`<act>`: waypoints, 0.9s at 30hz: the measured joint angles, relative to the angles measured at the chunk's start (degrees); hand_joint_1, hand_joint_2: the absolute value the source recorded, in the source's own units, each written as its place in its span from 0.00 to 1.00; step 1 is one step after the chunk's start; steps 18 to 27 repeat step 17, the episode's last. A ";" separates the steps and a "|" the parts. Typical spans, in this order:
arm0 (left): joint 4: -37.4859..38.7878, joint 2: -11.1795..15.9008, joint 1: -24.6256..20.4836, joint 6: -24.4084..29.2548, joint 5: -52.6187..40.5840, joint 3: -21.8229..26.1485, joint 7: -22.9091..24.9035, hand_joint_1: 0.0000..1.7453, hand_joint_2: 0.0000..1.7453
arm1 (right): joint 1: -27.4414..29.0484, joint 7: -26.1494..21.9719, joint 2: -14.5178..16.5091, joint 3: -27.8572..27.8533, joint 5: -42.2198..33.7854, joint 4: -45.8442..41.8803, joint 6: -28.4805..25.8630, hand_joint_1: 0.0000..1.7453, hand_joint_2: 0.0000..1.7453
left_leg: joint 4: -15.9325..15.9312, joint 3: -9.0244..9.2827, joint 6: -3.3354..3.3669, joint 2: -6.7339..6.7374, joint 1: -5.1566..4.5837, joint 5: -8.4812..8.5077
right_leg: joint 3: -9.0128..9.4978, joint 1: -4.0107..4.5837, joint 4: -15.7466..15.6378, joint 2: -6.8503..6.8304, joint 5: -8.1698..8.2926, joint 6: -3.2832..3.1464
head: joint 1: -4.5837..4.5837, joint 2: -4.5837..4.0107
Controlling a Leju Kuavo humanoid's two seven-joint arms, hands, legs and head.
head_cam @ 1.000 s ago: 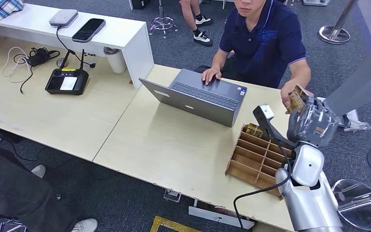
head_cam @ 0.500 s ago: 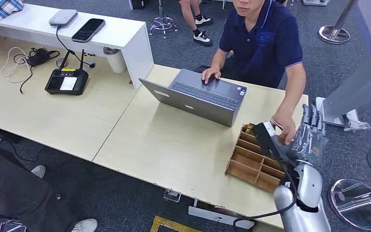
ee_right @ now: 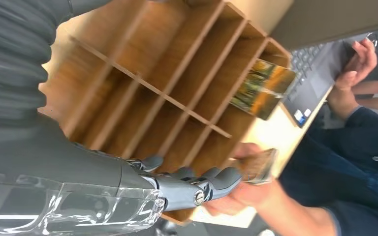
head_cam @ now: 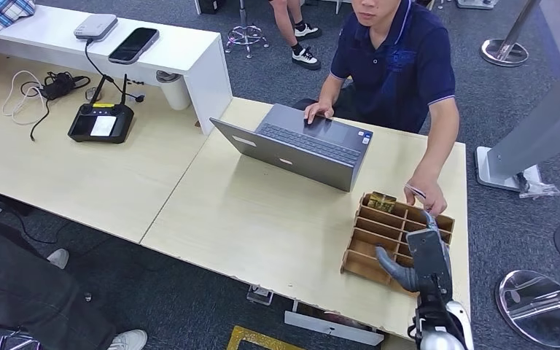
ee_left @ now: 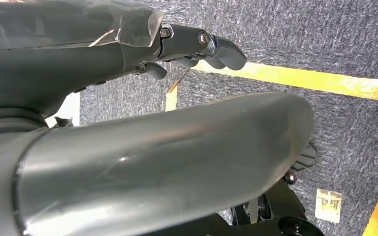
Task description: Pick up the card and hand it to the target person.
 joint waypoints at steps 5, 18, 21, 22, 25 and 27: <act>0.00 -0.03 0.30 0.08 0.00 0.25 0.01 0.00 0.00 | 4.23 0.35 -0.02 0.00 -0.73 -3.63 -0.64 0.00 1.00 | 0.00 0.00 0.00 0.01 0.00 0.00 | -0.01 0.00 0.00 0.00 -0.01 0.00 | 0.00 0.00; 0.00 -0.07 0.79 0.19 0.00 1.04 -0.01 0.00 0.00 | 8.19 2.22 -0.02 0.00 -0.49 -9.61 0.47 0.00 1.00 | -0.01 0.00 0.00 0.02 0.00 0.00 | 0.00 0.00 0.00 0.01 -0.01 -0.01 | 0.00 0.00; 0.00 -0.07 0.79 0.19 0.00 1.04 -0.01 0.00 0.00 | 8.19 2.22 -0.02 0.00 -0.49 -9.61 0.47 0.00 1.00 | -0.01 0.00 0.00 0.02 0.00 0.00 | 0.00 0.00 0.00 0.01 -0.01 -0.01 | 0.00 0.00; 0.00 -0.07 0.79 0.19 0.00 1.04 -0.01 0.00 0.00 | 8.19 2.22 -0.02 0.00 -0.49 -9.61 0.47 0.00 1.00 | -0.01 0.00 0.00 0.02 0.00 0.00 | 0.00 0.00 0.00 0.01 -0.01 -0.01 | 0.00 0.00; 0.00 -0.07 0.79 0.19 0.00 1.04 -0.01 0.00 0.00 | 8.19 2.22 -0.02 0.00 -0.49 -9.61 0.47 0.00 1.00 | -0.01 0.00 0.00 0.02 0.00 0.00 | 0.00 0.00 0.00 0.01 -0.01 -0.01 | 0.00 0.00; 0.00 -0.07 0.79 0.19 0.00 1.04 -0.01 0.00 0.00 | 8.19 2.22 -0.02 0.00 -0.49 -9.61 0.47 0.00 1.00 | -0.01 0.00 0.00 0.02 0.00 0.00 | 0.00 0.00 0.00 0.01 -0.01 -0.01 | 0.00 0.00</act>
